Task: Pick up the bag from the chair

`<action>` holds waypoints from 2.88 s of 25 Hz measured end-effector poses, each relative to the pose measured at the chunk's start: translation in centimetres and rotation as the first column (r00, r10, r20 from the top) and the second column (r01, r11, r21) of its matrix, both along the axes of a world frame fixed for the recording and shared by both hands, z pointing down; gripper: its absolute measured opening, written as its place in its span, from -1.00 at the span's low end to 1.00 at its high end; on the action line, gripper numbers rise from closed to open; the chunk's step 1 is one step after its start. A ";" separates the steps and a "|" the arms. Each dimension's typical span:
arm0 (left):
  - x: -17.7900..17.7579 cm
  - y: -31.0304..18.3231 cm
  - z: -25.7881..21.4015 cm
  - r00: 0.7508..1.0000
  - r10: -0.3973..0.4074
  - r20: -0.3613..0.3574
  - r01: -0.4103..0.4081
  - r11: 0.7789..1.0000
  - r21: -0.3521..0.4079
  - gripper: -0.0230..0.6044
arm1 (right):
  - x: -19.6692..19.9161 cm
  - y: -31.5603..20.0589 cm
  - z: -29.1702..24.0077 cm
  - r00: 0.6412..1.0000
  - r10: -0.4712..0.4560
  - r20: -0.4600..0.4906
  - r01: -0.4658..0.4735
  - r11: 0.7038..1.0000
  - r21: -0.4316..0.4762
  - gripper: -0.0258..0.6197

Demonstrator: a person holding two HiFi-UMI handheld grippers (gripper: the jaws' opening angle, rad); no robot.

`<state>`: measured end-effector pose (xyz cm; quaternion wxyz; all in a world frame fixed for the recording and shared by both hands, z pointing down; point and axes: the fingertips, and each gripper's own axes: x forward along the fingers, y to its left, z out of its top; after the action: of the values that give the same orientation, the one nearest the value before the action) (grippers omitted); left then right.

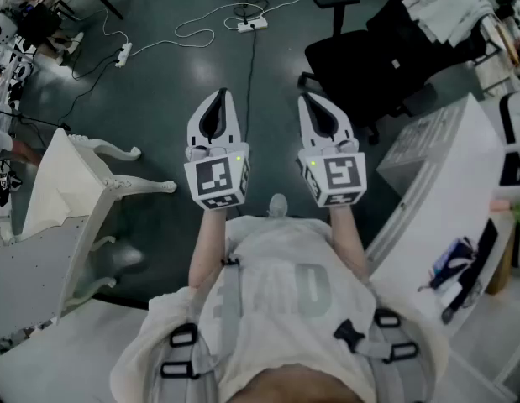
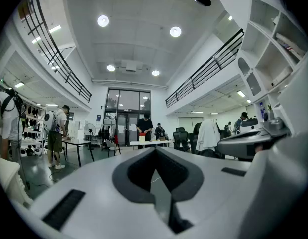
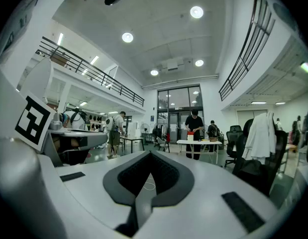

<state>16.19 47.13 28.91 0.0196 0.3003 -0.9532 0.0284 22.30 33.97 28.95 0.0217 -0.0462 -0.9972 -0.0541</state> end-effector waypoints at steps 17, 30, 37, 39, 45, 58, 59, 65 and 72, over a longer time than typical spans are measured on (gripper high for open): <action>-2.0 -2.9 0.8 1.000 0.022 -0.013 -0.022 1.000 0.008 -0.91 | -1.9 -3.1 2.0 0.998 0.027 -0.063 -0.034 0.992 -0.118 -0.91; -8.5 -7.1 0.5 0.998 0.064 0.014 -0.065 0.997 0.031 -0.91 | -7.2 -7.3 1.2 0.997 0.062 -0.036 -0.064 0.995 -0.074 -0.91; -15.6 -11.0 1.0 0.995 0.096 -0.003 -0.096 0.995 0.028 -0.91 | -13.7 -10.8 1.6 0.994 0.101 -0.045 -0.104 0.992 -0.072 -0.91; -18.1 -11.9 1.1 0.995 0.101 -0.013 -0.100 0.995 0.024 -0.91 | -16.2 -11.4 1.7 0.993 0.100 -0.056 -0.104 0.991 -0.078 -0.91; -26.5 -14.8 1.5 0.992 0.121 -0.045 -0.120 0.993 0.023 -0.91 | -25.0 -13.4 1.4 0.993 0.083 -0.078 -0.089 0.993 -0.082 -0.91; -43.5 -20.7 1.5 0.984 0.171 -0.045 -0.170 0.985 0.016 -0.91 | -41.3 -18.2 1.2 0.987 0.122 -0.106 -0.129 0.989 -0.066 -0.91; -44.3 -21.3 1.7 0.983 0.179 -0.049 -0.178 0.984 0.017 -0.91 | -42.2 -18.6 1.3 0.986 0.126 -0.108 -0.133 0.989 -0.062 -0.91; -47.3 -23.7 2.6 0.975 0.211 -0.068 -0.210 0.978 0.011 -0.91 | -45.2 -21.0 1.9 0.977 0.167 -0.130 -0.177 0.982 -0.068 -0.91; -48.4 -24.6 3.7 0.979 0.182 -0.091 -0.183 0.983 -0.003 -0.91 | -46.5 -22.7 2.6 0.977 0.164 -0.134 -0.178 0.979 -0.096 -0.91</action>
<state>-32.24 22.56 32.62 0.0614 0.3875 -0.9196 0.0218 -24.19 11.24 31.55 0.0863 0.0355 -0.9956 0.0046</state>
